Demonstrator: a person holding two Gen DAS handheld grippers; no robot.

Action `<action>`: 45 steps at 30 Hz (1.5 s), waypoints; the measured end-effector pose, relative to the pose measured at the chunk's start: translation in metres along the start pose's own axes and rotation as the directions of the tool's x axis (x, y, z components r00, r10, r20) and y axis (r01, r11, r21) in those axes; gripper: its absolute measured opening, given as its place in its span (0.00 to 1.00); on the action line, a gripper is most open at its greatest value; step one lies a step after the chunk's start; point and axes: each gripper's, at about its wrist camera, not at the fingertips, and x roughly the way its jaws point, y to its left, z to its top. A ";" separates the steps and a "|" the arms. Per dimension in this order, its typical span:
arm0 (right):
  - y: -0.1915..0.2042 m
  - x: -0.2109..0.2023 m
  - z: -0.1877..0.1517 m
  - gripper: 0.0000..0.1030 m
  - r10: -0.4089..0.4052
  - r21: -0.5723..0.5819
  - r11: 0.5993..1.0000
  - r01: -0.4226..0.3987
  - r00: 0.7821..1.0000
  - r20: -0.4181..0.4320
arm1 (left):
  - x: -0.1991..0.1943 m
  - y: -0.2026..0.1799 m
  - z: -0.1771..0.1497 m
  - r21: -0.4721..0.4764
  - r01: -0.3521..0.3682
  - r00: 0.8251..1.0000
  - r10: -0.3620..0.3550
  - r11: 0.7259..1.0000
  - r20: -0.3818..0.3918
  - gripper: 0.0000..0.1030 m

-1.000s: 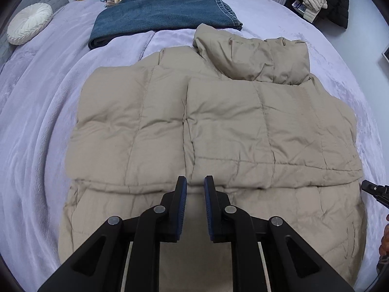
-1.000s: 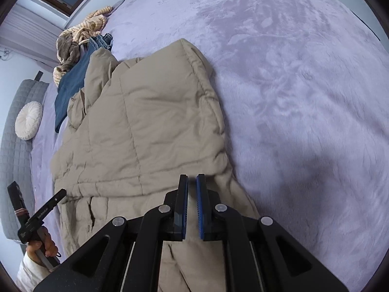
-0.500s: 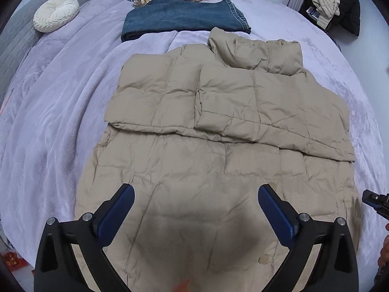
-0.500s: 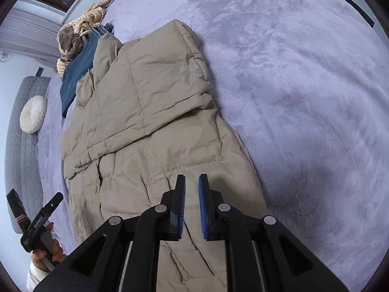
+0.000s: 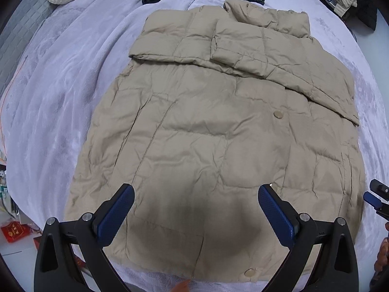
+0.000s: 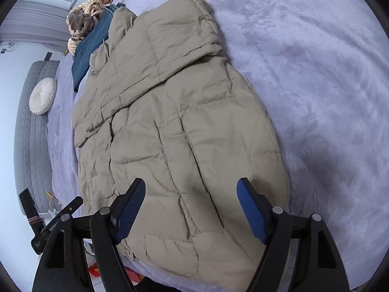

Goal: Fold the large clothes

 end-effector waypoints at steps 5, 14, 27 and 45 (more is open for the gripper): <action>0.008 0.001 -0.021 0.85 0.008 0.011 1.000 -0.008 1.000 0.000 | -0.003 0.014 -0.012 0.005 -0.020 1.000 0.020 1.000 0.010 0.99; 0.022 0.006 -0.069 0.85 -0.008 0.062 0.998 0.006 1.000 0.029 | 0.002 0.050 -0.037 0.044 0.041 0.996 -0.037 0.998 -0.078 0.99; 0.012 0.009 -0.141 0.91 -0.009 0.210 0.978 -0.005 0.998 0.064 | 0.014 0.138 -0.087 -0.064 0.166 0.975 -0.174 0.984 -0.140 0.99; -0.059 0.039 -0.177 1.00 0.184 0.555 0.800 -0.229 0.973 0.136 | 0.062 0.189 -0.106 -0.388 0.466 0.830 -0.544 0.796 -0.119 0.99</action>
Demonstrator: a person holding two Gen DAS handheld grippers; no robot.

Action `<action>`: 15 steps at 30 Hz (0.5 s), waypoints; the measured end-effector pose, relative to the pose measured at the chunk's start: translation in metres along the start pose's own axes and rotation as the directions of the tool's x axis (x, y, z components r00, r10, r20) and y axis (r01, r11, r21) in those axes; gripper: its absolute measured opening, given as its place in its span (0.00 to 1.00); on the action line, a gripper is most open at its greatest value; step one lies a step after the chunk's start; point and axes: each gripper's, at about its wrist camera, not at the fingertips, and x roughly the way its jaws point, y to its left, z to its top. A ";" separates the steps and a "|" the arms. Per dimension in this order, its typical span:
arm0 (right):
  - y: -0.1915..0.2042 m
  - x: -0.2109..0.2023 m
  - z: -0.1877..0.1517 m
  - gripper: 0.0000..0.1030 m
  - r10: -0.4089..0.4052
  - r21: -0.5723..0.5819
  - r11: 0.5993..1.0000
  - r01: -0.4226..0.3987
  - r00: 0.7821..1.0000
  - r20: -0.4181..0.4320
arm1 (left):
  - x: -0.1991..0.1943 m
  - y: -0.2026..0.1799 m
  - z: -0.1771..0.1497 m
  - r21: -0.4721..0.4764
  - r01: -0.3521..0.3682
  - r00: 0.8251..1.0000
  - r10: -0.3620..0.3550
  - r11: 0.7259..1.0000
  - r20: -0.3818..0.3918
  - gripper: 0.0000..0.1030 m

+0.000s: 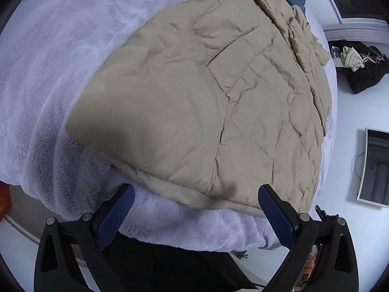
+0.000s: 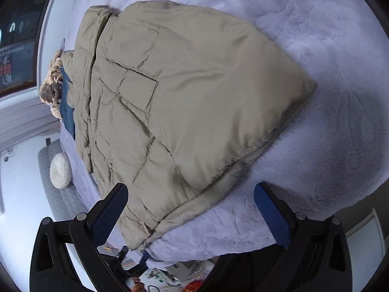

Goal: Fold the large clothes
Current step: 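Lift the hem and fold it toward the collar with both tools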

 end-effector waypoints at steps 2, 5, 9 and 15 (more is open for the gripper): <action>0.001 0.006 0.002 1.00 0.047 0.023 0.999 -0.047 0.999 0.001 | 0.002 -0.006 0.005 0.007 0.020 1.000 -0.020 1.000 0.020 0.99; 0.003 0.013 0.005 1.00 0.118 0.054 0.991 -0.118 0.993 0.010 | 0.007 -0.019 0.015 0.013 0.045 0.998 -0.045 0.999 0.042 0.98; 0.007 0.018 0.006 1.00 0.187 0.094 0.978 -0.188 0.982 0.018 | 0.006 -0.033 0.025 0.074 0.027 0.999 -0.030 0.997 0.035 0.27; 0.007 0.015 0.003 0.12 0.166 0.118 0.979 -0.166 0.986 0.013 | -0.021 -0.047 0.031 0.182 0.034 0.994 -0.053 0.983 0.100 0.16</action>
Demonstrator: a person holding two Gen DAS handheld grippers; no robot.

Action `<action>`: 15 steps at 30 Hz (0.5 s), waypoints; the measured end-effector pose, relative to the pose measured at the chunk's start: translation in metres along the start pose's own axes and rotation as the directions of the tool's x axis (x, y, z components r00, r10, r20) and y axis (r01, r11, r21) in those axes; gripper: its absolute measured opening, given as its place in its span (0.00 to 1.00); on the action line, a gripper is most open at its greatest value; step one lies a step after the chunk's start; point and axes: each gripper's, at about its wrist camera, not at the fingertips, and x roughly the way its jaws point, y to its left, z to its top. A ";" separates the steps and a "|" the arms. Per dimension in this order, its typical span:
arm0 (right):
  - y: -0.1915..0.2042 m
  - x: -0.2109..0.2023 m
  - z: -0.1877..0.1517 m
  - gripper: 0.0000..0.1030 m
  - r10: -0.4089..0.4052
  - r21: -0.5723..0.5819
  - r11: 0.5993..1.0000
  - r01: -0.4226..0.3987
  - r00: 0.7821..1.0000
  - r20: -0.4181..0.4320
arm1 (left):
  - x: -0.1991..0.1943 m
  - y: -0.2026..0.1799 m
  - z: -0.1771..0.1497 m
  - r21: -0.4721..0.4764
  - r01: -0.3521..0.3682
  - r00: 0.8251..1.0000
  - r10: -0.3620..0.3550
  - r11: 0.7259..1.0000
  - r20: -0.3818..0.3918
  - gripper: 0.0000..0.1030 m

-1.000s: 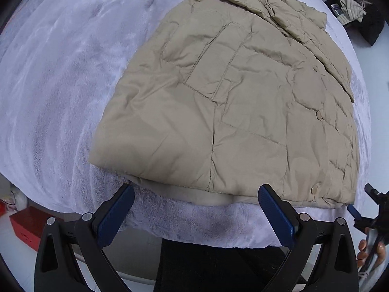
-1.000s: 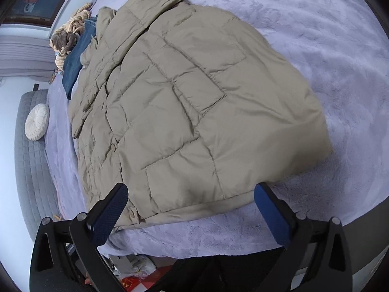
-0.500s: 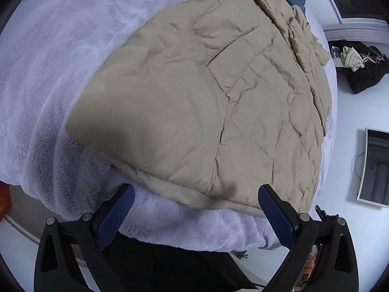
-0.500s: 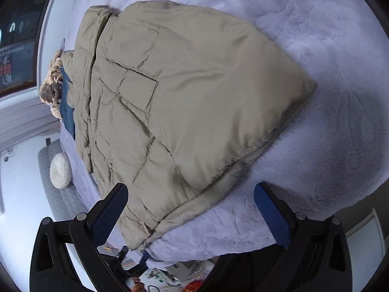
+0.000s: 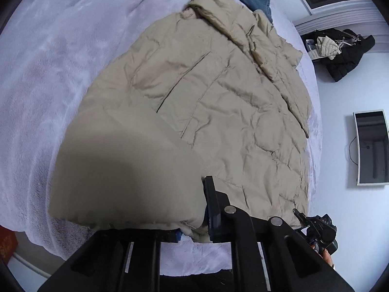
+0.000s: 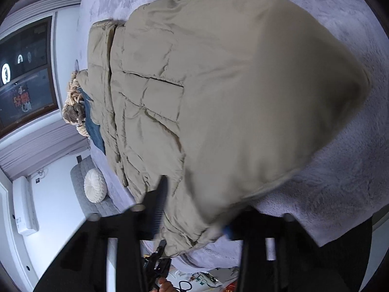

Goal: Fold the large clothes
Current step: 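Lift the hem and fold it toward the collar with both tools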

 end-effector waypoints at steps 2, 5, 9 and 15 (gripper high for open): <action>0.005 -0.004 -0.003 0.10 -0.026 -0.035 0.999 0.026 0.999 0.021 | -0.010 -0.008 0.006 0.037 -0.007 1.000 0.006 0.999 0.024 0.15; 0.018 -0.013 -0.007 0.09 -0.033 -0.099 0.994 0.037 0.998 0.046 | -0.027 -0.018 0.012 0.091 -0.003 0.998 -0.002 0.996 0.059 0.15; 0.049 -0.023 -0.009 0.08 -0.065 -0.218 0.973 0.079 0.995 0.073 | -0.053 -0.037 0.029 0.156 0.009 0.992 -0.029 0.988 0.124 0.15; 0.115 -0.034 -0.001 0.08 -0.084 -0.404 0.906 0.125 0.989 0.118 | -0.079 -0.079 0.069 0.219 -0.023 0.971 -0.030 0.975 0.237 0.16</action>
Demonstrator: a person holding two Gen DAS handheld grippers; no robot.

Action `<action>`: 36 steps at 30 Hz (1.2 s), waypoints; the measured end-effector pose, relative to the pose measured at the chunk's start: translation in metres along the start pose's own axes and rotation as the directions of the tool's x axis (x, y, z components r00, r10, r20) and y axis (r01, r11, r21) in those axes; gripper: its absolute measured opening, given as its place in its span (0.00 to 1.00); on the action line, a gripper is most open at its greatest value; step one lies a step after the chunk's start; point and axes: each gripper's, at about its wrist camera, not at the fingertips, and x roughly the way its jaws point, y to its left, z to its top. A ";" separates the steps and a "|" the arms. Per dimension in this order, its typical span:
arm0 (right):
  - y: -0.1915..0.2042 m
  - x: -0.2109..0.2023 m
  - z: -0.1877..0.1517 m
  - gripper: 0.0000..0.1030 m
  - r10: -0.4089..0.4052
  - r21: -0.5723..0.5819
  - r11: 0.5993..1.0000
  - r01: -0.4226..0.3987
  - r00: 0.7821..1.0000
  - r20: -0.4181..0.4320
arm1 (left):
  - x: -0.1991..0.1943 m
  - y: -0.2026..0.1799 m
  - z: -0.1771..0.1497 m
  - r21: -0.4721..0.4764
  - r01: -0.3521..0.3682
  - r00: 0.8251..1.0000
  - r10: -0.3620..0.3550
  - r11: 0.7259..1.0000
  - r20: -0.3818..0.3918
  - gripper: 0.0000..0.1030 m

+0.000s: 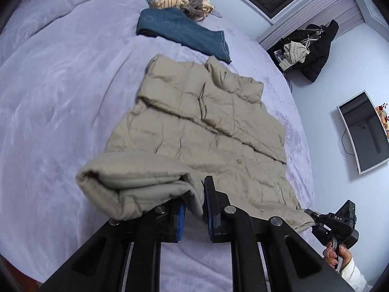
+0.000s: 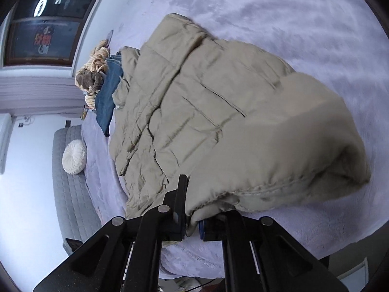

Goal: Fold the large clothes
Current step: 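Lift the hem and fold it toward the collar with both tools, then lay the folded hem onto the jacket body and open both tools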

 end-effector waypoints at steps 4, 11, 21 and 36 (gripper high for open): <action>0.046 -0.004 0.038 0.08 -0.023 -0.143 0.989 0.028 0.999 0.036 | 0.000 -0.026 0.053 0.054 -0.024 0.996 0.020 0.998 0.082 0.15; 0.144 0.025 0.136 0.08 -0.049 -0.416 0.906 0.074 0.996 0.070 | 0.045 -0.062 0.152 0.083 -0.125 0.974 0.107 0.989 0.199 0.15; 0.179 0.145 0.247 0.08 -0.143 -0.453 0.879 0.147 0.989 0.044 | 0.194 -0.044 0.219 0.057 -0.335 0.937 0.327 0.940 0.122 0.15; 0.166 0.193 0.287 0.23 -0.158 -0.371 0.916 0.149 0.987 0.008 | 0.221 -0.025 0.231 0.138 -0.387 0.921 0.377 0.912 0.097 0.87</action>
